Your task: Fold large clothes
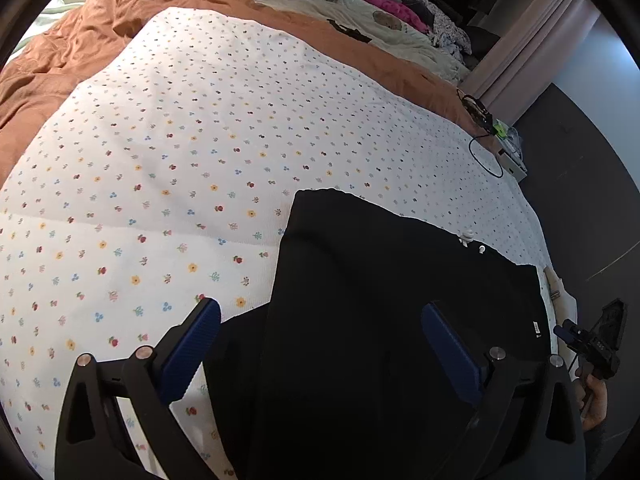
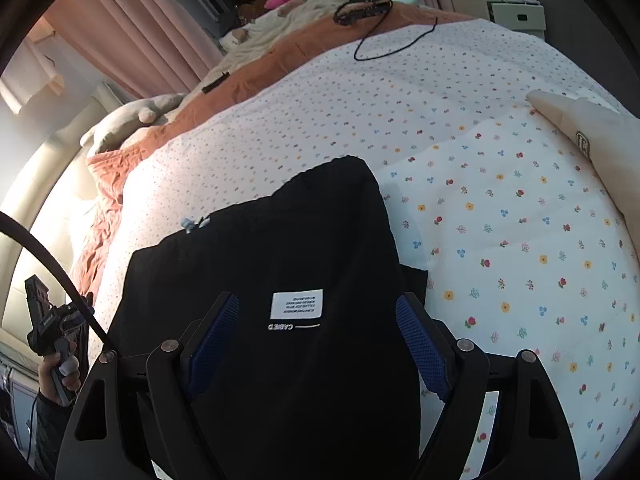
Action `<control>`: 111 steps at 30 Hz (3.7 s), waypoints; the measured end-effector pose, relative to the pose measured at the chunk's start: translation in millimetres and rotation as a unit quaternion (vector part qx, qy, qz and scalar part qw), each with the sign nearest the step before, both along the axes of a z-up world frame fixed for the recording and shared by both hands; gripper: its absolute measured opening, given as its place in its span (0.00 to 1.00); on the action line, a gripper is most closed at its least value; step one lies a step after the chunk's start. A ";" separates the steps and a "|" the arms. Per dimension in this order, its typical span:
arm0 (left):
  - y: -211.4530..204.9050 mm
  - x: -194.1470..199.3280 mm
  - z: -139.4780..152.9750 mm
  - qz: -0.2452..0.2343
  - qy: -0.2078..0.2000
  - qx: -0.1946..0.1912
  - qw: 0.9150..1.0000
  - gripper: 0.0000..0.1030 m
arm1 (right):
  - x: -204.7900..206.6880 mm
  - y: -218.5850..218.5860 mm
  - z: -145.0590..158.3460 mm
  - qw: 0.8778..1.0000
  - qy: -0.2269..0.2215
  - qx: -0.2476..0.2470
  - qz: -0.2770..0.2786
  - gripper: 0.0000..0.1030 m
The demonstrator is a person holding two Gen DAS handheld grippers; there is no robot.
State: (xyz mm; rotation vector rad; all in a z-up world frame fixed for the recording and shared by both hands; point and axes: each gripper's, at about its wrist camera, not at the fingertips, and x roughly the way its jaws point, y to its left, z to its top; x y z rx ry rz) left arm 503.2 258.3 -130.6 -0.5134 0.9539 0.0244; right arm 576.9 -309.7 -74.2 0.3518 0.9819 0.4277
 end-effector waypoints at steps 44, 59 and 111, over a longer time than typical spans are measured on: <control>22.7 6.7 -43.0 0.012 0.064 -0.015 0.998 0.06 | 74.9 26.2 -25.0 0.999 0.034 -0.014 -0.012 0.45; 29.5 -88.3 -13.9 0.028 0.016 -0.054 0.998 0.83 | -8.7 -17.9 -23.3 0.998 0.046 0.008 0.038 0.72; -98.6 -153.6 12.7 -0.060 -0.014 0.032 0.998 0.36 | -167.3 18.2 50.9 0.998 -0.029 -0.029 0.056 0.82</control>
